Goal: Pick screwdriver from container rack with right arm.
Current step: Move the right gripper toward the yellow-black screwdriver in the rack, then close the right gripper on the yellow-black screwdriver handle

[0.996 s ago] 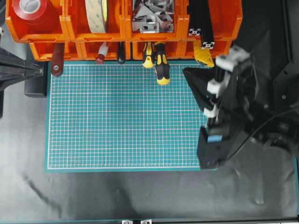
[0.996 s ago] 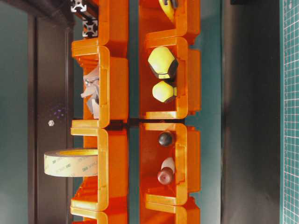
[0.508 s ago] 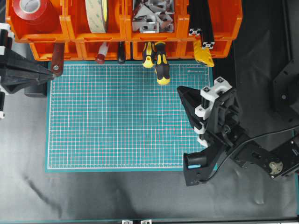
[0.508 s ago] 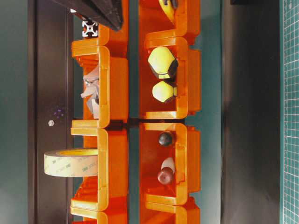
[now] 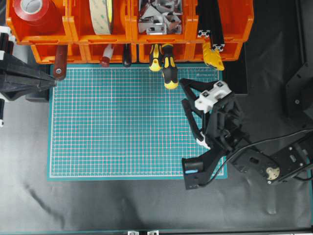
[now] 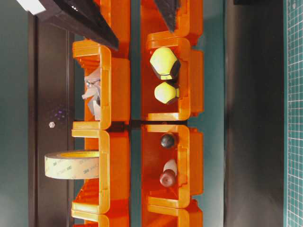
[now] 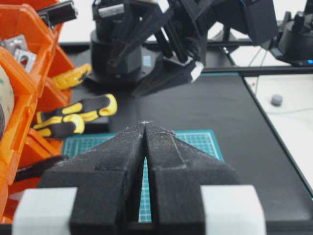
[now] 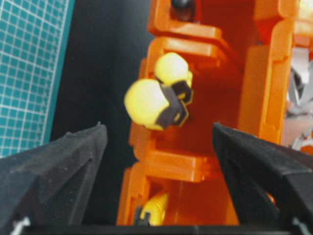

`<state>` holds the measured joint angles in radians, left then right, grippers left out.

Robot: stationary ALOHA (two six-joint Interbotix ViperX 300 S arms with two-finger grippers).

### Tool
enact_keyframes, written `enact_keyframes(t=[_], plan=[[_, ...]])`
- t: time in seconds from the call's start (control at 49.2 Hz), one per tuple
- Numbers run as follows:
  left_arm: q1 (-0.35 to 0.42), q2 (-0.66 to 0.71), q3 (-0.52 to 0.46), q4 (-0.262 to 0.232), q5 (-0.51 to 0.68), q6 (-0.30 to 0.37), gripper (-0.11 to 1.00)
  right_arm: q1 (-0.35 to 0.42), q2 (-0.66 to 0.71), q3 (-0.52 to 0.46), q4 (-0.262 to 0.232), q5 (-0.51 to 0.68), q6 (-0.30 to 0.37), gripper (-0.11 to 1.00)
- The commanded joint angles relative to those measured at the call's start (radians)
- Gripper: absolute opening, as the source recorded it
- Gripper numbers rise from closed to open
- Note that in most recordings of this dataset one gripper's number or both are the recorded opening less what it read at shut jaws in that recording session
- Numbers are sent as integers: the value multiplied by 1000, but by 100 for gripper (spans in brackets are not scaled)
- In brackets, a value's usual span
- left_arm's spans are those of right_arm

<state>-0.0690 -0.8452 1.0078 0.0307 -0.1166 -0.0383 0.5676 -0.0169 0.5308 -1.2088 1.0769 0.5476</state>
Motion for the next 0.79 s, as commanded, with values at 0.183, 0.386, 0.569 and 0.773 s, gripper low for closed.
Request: enact_keyframes(t=[0.183, 0.386, 0.569, 0.773], plan=[[-2, -2, -26, 2, -29, -3, 0, -61, 57, -49, -31, -23, 3, 83], [-2, -6, -25, 3, -29, -3, 0, -115, 101, -83, -43, -26, 3, 83], [-2, -8, -25, 3, -29, -3, 0, -130, 110, -77, -37, -20, 5, 82], [-2, -9, -23, 3, -29, -3, 0, -130, 110, -74, -26, -26, 6, 80]])
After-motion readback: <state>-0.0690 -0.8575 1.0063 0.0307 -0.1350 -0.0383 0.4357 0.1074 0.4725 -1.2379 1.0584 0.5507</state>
